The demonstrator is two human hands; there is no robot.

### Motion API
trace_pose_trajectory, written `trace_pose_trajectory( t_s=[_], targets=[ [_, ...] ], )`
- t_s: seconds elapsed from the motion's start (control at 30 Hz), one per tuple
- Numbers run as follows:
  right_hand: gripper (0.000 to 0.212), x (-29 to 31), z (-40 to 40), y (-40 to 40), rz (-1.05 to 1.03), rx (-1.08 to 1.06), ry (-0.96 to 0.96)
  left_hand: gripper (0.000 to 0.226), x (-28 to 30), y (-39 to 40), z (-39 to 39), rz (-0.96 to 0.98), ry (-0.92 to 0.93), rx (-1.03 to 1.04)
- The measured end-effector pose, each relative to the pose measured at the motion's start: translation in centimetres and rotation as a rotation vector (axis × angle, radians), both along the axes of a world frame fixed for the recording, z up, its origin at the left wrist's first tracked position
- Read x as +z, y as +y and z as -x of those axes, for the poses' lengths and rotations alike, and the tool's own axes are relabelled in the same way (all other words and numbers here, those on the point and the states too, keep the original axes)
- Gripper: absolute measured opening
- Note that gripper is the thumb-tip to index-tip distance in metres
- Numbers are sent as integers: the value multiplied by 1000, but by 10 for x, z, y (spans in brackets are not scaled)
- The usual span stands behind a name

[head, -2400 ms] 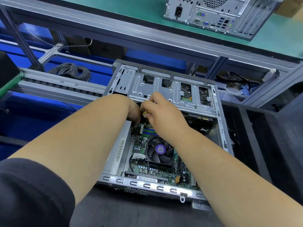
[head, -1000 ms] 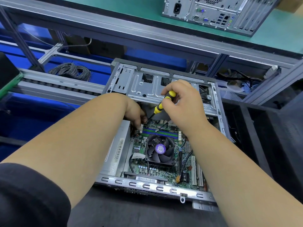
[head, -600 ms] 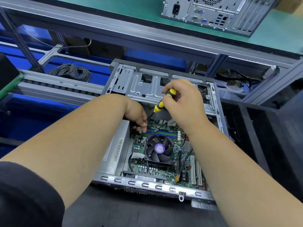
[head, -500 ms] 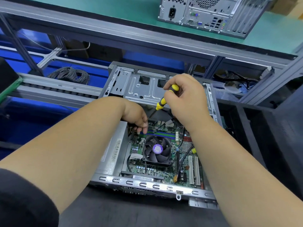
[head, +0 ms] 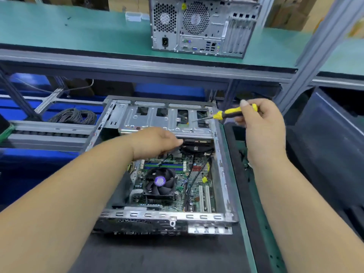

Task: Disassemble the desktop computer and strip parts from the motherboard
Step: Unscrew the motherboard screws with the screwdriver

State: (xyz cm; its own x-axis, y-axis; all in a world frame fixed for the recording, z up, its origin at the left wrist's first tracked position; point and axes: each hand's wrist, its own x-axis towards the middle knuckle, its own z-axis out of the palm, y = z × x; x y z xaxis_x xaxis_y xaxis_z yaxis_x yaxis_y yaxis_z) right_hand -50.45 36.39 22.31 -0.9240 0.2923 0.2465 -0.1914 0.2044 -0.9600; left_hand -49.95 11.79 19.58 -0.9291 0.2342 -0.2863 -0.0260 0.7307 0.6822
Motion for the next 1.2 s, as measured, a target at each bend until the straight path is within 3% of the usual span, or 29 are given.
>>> trace_pose_trajectory(
  t_s=[0.17, 0.3, 0.43, 0.57, 0.7, 0.87, 0.97, 1.2],
  targets=[
    [4, -17, -9, 58, 514, 41, -159, 24, 12, 77, -24, -106, 114, -59],
    [12, -31, -27, 117, 687, 168, -334, 15, 16, 146, -39, 8, 215, -95],
    [23, -42, -50, 173, 528, 169, -369, 17, 9, 214, -50, 231, 277, -269],
    [18, -53, -63, 204, 335, 91, -453, 29, -8, 265, -55, 387, 288, -302],
    [32, -66, -70, 218, 228, 78, -555, 27, -23, 291, -53, 381, 253, -247],
    [33, -82, -72, 226, 113, 169, -631, 23, -32, 295, -53, 333, 250, -173],
    [36, -92, -70, 224, 80, 211, -656, 14, -33, 288, -54, 331, 295, -107],
    [45, -128, -68, 186, -130, 413, -735, 14, -20, 265, -65, 286, 405, 5]
  ],
)
